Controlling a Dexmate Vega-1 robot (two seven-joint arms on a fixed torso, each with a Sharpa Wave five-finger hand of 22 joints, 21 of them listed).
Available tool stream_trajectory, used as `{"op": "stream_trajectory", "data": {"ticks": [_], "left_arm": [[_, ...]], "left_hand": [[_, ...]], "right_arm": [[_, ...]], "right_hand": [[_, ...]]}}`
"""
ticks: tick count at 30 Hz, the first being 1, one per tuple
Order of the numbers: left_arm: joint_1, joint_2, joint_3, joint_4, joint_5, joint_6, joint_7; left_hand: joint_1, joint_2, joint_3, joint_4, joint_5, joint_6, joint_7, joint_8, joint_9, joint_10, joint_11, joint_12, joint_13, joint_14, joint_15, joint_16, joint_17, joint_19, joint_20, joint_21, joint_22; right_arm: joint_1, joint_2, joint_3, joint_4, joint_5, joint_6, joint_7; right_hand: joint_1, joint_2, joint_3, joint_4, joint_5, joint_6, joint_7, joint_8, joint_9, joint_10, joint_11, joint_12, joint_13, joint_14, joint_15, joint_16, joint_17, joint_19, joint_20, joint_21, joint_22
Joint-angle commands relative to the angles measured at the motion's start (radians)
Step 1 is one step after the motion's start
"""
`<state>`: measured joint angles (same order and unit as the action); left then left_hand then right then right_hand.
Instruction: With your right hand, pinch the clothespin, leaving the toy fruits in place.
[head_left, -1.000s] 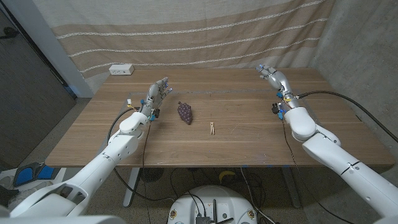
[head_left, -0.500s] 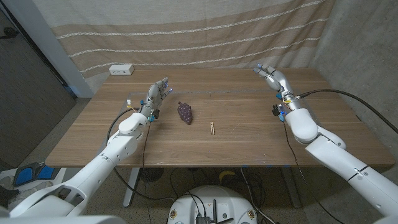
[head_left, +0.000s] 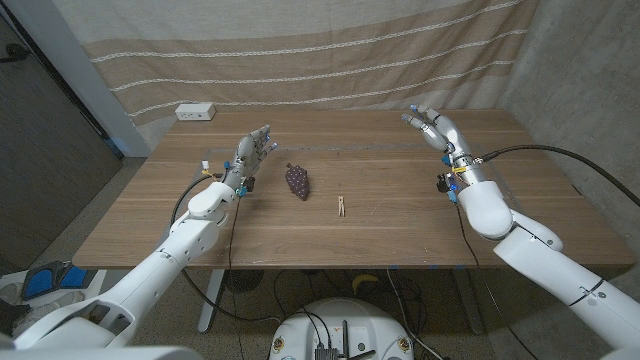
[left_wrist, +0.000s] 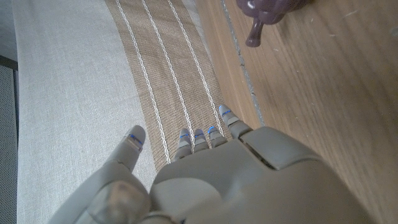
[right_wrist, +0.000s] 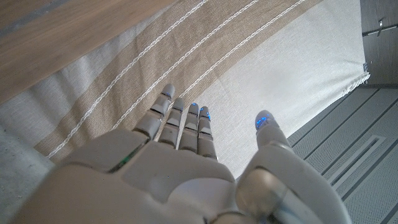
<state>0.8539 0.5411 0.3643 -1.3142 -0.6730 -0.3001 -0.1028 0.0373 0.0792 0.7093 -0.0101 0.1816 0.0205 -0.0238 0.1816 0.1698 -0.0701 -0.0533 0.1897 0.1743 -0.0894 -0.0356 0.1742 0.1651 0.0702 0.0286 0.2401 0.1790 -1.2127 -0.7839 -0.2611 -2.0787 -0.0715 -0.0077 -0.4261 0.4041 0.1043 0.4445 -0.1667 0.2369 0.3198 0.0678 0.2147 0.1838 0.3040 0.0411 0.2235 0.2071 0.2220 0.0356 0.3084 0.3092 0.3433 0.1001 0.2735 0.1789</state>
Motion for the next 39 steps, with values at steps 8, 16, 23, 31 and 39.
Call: {"op": "stream_trajectory", "data": {"ticks": [8,16,23,31,39], "left_arm": [[-0.001,0.004,-0.005,0.024,-0.013,-0.026,-0.046],[-0.014,-0.002,-0.001,0.045,-0.013,-0.042,-0.070],[-0.016,-0.003,-0.002,0.048,-0.015,-0.047,-0.076],[-0.014,-0.006,-0.004,0.052,-0.022,-0.048,-0.081],[-0.015,-0.006,-0.003,0.061,-0.024,-0.053,-0.091]], "left_hand": [[-0.002,0.059,0.004,-0.005,0.006,0.009,-0.005,0.001,0.004,-0.002,0.003,0.003,0.004,0.000,-0.002,0.003,0.005,0.009,-0.003,-0.004,0.004],[-0.002,0.059,0.005,-0.005,0.006,0.014,-0.003,0.003,0.004,0.000,0.003,0.004,0.004,0.000,-0.002,0.004,0.006,0.011,-0.003,-0.005,0.004],[-0.002,0.059,0.005,-0.005,0.006,0.021,-0.007,0.005,0.003,0.000,0.005,0.004,0.004,0.001,-0.002,0.004,0.005,0.012,-0.003,-0.006,0.004],[-0.002,0.060,0.005,-0.005,0.006,0.039,-0.009,0.010,0.003,0.002,0.006,0.004,0.004,0.002,-0.001,0.004,0.005,0.013,-0.001,-0.007,0.004],[-0.002,0.060,0.005,-0.005,0.006,0.044,-0.010,0.010,0.004,0.003,0.007,0.005,0.004,0.003,-0.002,0.004,0.006,0.014,0.002,-0.008,0.004]], "right_arm": [[-0.073,0.001,-0.005,-0.136,-0.118,-0.122,-0.022],[-0.088,0.005,-0.020,-0.179,-0.180,-0.175,-0.033],[-0.086,0.011,-0.053,-0.202,-0.251,-0.212,-0.046],[-0.088,0.055,-0.103,-0.215,-0.365,-0.253,-0.117],[-0.078,0.091,-0.164,-0.244,-0.510,-0.379,-0.137]], "right_hand": [[0.002,0.001,-0.001,0.004,0.005,0.016,-0.002,0.000,0.003,0.012,-0.005,0.004,0.004,0.012,-0.001,0.011,0.006,0.014,0.004,-0.003,0.006],[0.010,-0.008,-0.003,-0.001,0.005,0.033,-0.012,0.004,0.003,0.017,-0.021,0.003,0.004,0.020,-0.009,0.015,0.008,0.023,0.008,-0.002,0.007],[0.046,-0.019,0.003,-0.015,0.006,0.064,-0.021,0.014,0.005,0.032,-0.037,0.005,0.005,0.039,-0.033,0.023,0.010,0.049,0.012,0.004,0.007],[0.193,-0.087,0.010,-0.023,-0.025,0.151,-0.028,0.038,0.010,0.103,-0.056,0.020,0.010,0.130,-0.083,0.063,0.017,0.180,0.048,0.038,0.006],[0.270,-0.145,-0.006,-0.016,-0.050,0.207,-0.055,0.062,0.018,0.167,-0.091,0.040,0.026,0.197,-0.127,0.103,0.035,0.199,0.070,0.036,0.009]]}}
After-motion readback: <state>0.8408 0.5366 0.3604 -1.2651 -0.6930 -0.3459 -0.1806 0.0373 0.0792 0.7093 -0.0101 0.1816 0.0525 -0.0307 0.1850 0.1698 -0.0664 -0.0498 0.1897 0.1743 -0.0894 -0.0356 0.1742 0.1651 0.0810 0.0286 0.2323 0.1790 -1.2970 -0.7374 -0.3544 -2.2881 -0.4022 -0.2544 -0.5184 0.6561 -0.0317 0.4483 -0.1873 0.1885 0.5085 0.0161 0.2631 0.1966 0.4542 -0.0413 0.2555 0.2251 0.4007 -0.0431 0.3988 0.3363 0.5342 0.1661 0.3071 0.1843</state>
